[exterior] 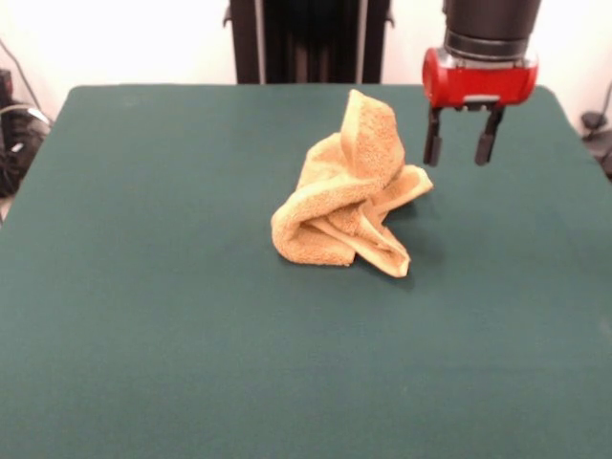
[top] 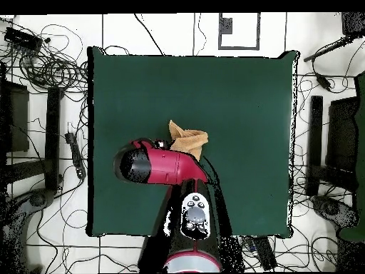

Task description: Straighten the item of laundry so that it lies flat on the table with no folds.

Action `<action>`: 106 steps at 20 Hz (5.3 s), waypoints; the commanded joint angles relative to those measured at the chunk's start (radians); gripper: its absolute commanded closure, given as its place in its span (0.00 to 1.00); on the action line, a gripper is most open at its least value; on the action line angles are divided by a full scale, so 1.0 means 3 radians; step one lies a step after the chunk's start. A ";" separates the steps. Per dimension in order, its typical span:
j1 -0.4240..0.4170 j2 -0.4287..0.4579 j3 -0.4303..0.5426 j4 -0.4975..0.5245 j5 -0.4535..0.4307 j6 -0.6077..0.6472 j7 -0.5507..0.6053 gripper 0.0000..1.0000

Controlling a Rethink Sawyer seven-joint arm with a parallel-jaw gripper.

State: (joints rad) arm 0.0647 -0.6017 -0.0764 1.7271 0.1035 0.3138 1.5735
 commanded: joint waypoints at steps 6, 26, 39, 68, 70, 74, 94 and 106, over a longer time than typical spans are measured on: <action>-0.0092 0.0292 0.0207 0.0275 -0.0005 -0.0184 0.0614 0.00; -0.0187 0.0306 0.0241 0.0197 -0.0036 -0.0097 0.0520 0.00; -0.0411 0.0284 0.0263 0.0287 -0.0159 -0.0142 0.0395 0.00; -0.1084 0.0336 0.0579 0.0150 -0.0759 -0.0037 0.0127 0.00; -0.1077 0.0325 0.0582 0.0149 -0.0774 -0.0019 0.0144 0.00; -0.1075 0.0306 0.0583 0.0177 -0.0789 -0.0027 0.0173 0.00; -0.1072 0.0314 0.0588 0.0130 -0.0840 0.0002 0.0200 0.00; -0.1076 0.0296 0.0588 0.0146 -0.0838 0.0017 0.0198 0.00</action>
State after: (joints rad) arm -0.2692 -0.5662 -0.0346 1.7644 -0.1175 0.2977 1.5735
